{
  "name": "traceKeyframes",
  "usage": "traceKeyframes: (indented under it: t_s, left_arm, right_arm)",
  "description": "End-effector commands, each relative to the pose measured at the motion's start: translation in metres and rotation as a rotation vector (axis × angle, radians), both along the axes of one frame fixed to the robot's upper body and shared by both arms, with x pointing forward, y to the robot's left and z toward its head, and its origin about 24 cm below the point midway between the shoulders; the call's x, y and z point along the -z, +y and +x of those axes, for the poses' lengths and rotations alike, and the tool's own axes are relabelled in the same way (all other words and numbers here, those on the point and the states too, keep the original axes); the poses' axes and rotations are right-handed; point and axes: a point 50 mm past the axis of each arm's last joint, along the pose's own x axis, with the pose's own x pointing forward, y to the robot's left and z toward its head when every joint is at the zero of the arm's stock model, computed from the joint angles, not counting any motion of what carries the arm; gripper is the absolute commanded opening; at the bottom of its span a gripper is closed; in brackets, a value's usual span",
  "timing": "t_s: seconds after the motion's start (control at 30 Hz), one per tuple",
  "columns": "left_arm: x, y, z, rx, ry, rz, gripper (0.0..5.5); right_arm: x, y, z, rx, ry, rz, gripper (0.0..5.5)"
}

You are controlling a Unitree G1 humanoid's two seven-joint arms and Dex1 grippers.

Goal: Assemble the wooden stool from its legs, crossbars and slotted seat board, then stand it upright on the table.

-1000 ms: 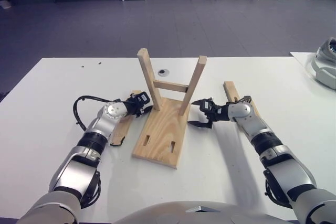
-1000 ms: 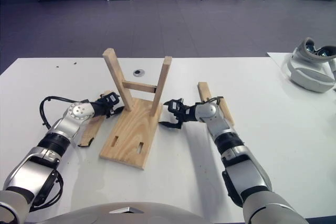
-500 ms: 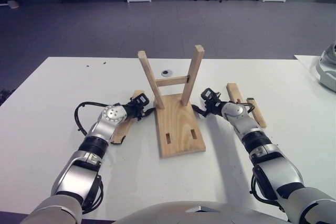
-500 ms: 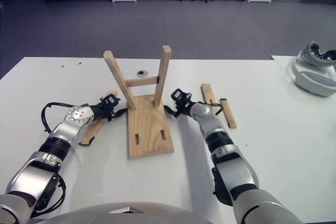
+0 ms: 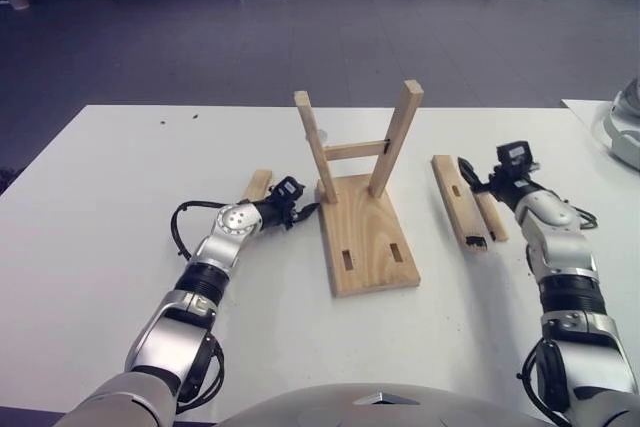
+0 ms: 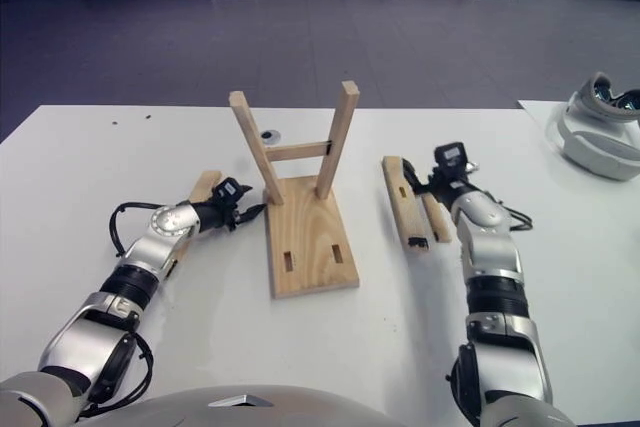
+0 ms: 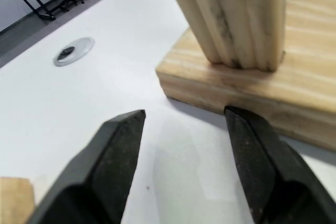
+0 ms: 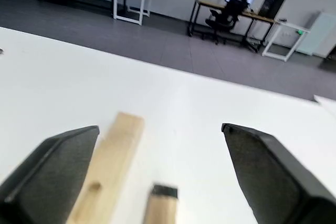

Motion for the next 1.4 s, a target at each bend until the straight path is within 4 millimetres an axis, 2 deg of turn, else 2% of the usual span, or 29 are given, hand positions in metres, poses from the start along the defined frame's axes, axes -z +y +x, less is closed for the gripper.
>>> traceKeyframes:
  t_s: [0.03,0.13,0.2,0.33,0.5,0.57,0.7,0.77,0.8,0.9,0.93,0.97,1.07,1.13,1.2,1.27,1.4]
  left_arm:
    - [-0.04,0.028,0.011,-0.174,-0.184,-0.163,2.8]
    - [-0.058,0.051,-0.006,-0.272,-0.264,-0.238,2.8]
    - [-0.064,0.064,-0.021,-0.324,-0.278,-0.253,2.8]
    - [-0.065,0.077,-0.044,-0.416,-0.268,-0.263,2.8]
    - [-0.094,0.085,-0.042,-0.523,-0.373,-0.335,2.8]
    - [-0.099,0.085,-0.043,-0.534,-0.381,-0.344,2.8]
    - [-0.125,0.084,-0.044,-0.55,-0.44,-0.425,2.8]
    - [-0.146,0.079,-0.043,-0.527,-0.47,-0.516,2.8]
    - [-0.158,0.073,-0.043,-0.492,-0.47,-0.58,2.8]
    - [-0.189,0.051,-0.041,-0.345,-0.423,-0.782,2.8]
    - [-0.205,0.036,-0.042,-0.25,-0.39,-0.895,2.8]
    - [-0.217,0.024,-0.043,-0.167,-0.358,-0.981,2.8]
    - [-0.24,-0.01,-0.047,0.031,-0.255,-1.122,2.8]
    - [-0.246,-0.029,-0.049,0.122,-0.177,-1.157,2.8]
    - [-0.247,-0.044,-0.052,0.202,-0.106,-1.155,2.8]
    - [-0.246,-0.051,-0.054,0.242,-0.06,-1.143,2.8]
    - [-0.24,-0.044,-0.053,0.196,-0.051,-1.141,2.8]
  right_arm:
    - [0.016,-0.011,-0.016,0.016,0.088,0.066,4.4]
    - [0.023,-0.014,-0.025,0.01,0.127,0.082,4.4]
    - [0.026,-0.019,-0.032,0.033,0.144,0.087,4.4]
    - [0.044,-0.022,-0.048,0.046,0.228,0.096,3.67]
    - [0.062,-0.018,-0.061,0.041,0.316,0.156,2.53]
    - [0.067,-0.018,-0.064,0.049,0.341,0.158,2.16]
    - [0.061,-0.023,-0.06,0.08,0.308,0.132,1.42]
    - [0.046,-0.027,-0.049,0.093,0.223,0.108,1.3]
    - [0.031,-0.027,-0.04,0.09,0.135,0.102,1.3]
    - [-0.029,-0.019,-0.015,0.016,-0.172,0.132,1.3]
    - [-0.061,0.005,-0.007,-0.116,-0.286,0.092,1.3]
    - [-0.084,0.029,-0.004,-0.24,-0.368,0.049,1.3]
    - [-0.126,0.11,-0.01,-0.594,-0.545,-0.026,1.3]
    - [-0.143,0.153,-0.02,-0.753,-0.634,-0.006,1.3]
    - [-0.155,0.182,-0.03,-0.855,-0.696,0.022,1.3]
    - [-0.163,0.191,-0.036,-0.891,-0.734,0.054,1.3]
    - [-0.167,0.185,-0.04,-0.888,-0.746,0.093,1.3]
